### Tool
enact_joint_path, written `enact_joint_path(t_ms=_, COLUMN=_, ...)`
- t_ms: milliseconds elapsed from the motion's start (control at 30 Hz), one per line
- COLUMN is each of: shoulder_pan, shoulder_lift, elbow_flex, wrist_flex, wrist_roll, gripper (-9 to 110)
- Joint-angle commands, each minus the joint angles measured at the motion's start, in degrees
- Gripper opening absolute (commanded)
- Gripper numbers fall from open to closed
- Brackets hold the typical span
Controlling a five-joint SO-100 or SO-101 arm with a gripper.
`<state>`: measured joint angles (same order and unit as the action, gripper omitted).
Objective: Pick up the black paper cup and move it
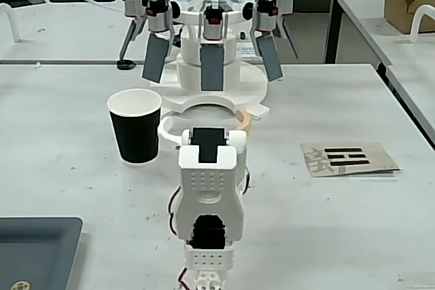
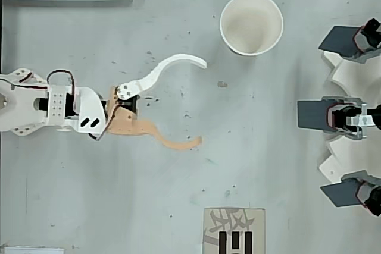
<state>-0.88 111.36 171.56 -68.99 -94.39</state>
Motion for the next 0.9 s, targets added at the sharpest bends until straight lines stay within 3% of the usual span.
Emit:
enact_joint_path(t_ms=0, shoulder_pan=0.0, shoulder_lift=3.08, elbow_flex=1.49, wrist_flex=-1.58, wrist_roll=0.7, gripper=41)
enact_joint_path(t_ms=500, shoulder_pan=-6.86, shoulder_lift=4.92, elbow_flex=7.38, wrist_flex=-3.52, wrist_roll=0.26, gripper=51)
enact_joint_path(t_ms=867, shoulder_pan=-9.32, shoulder_lift=-0.35, elbow_flex=3.25, wrist_flex=-2.64, wrist_roll=0.79, gripper=51)
